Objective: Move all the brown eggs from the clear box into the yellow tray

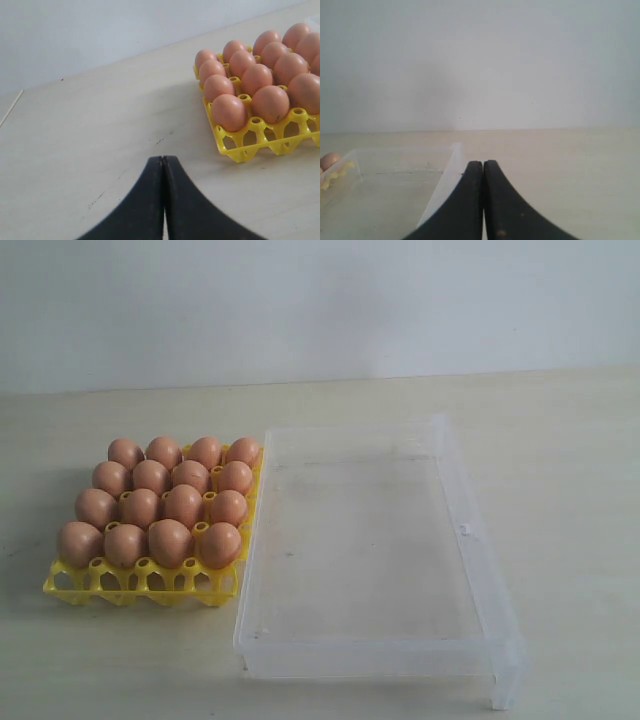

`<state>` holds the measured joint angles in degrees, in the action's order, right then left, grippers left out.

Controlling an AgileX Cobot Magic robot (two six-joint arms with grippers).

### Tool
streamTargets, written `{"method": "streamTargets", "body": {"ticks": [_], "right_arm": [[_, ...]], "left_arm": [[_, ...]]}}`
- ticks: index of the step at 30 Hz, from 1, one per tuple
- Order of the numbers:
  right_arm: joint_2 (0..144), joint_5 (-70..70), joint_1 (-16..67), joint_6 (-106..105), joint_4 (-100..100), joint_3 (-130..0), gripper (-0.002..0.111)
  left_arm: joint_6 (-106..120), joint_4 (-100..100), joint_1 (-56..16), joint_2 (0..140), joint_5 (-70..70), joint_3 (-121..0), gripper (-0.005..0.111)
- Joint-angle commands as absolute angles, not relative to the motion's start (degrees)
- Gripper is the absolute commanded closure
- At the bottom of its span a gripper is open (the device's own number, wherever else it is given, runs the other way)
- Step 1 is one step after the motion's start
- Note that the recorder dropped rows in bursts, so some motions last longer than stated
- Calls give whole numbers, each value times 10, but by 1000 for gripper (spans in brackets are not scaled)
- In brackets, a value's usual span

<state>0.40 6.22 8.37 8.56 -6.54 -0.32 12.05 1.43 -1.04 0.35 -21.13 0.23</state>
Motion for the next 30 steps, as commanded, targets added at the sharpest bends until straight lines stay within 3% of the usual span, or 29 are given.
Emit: {"method": "streamTargets", "body": {"ticks": [1, 30], "right_arm": [[0, 70, 65, 86, -58, 0, 108], [0, 72, 49, 66, -9, 0, 108]], "left_arm": [[117, 14, -12, 0, -207, 0, 107], [117, 14, -12, 0, -207, 0, 107]]}}
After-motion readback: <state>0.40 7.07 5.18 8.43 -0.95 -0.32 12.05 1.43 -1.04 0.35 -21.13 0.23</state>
